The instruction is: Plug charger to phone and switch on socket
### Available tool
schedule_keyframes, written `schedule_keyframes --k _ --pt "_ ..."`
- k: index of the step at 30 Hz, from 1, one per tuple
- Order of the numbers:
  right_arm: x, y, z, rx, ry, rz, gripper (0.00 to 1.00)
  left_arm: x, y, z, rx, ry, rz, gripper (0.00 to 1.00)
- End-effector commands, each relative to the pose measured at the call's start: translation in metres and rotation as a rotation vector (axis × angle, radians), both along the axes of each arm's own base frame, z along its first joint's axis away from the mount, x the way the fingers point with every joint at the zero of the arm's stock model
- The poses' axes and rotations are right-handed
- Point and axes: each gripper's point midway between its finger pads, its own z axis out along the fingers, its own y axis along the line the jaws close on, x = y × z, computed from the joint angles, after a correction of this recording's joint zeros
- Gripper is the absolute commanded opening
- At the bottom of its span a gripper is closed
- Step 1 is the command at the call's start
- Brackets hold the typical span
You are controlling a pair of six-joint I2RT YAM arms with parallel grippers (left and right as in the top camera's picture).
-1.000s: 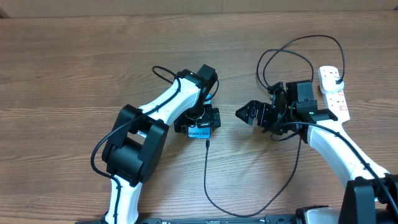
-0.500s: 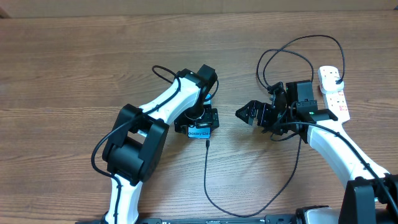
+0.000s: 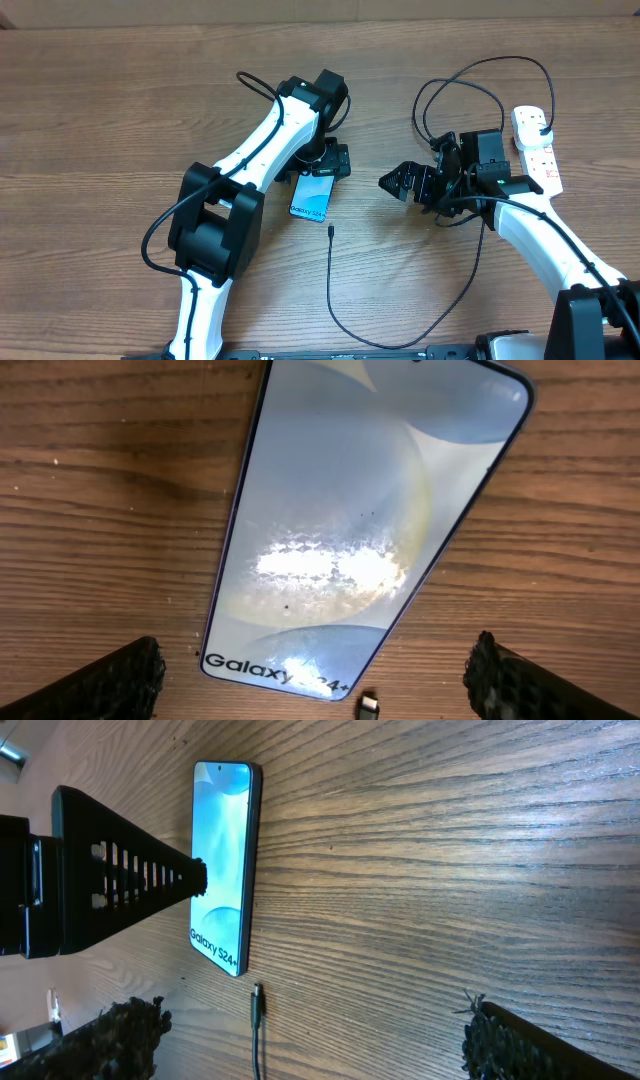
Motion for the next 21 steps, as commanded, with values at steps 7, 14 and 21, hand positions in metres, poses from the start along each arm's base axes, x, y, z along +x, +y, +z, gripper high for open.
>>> schedule_keyframes --k 7,14,21 --pt "-0.0011 0.0000 -0.0023 -0.008 -0.001 0.001 1.00 0.0061 0.0005 0.0064 0.006 -0.040 -0.016 1.00" --pt "-0.0008 0.0000 -0.0022 -0.009 -0.002 0.000 1.00 0.0094 -0.0008 0.0063 0.000 -0.052 -0.015 1.00" --pt "0.0015 -0.0047 -0.0048 -0.038 -0.008 -0.015 1.00 0.0111 -0.0049 0.0061 -0.004 -0.066 -0.023 1.00"
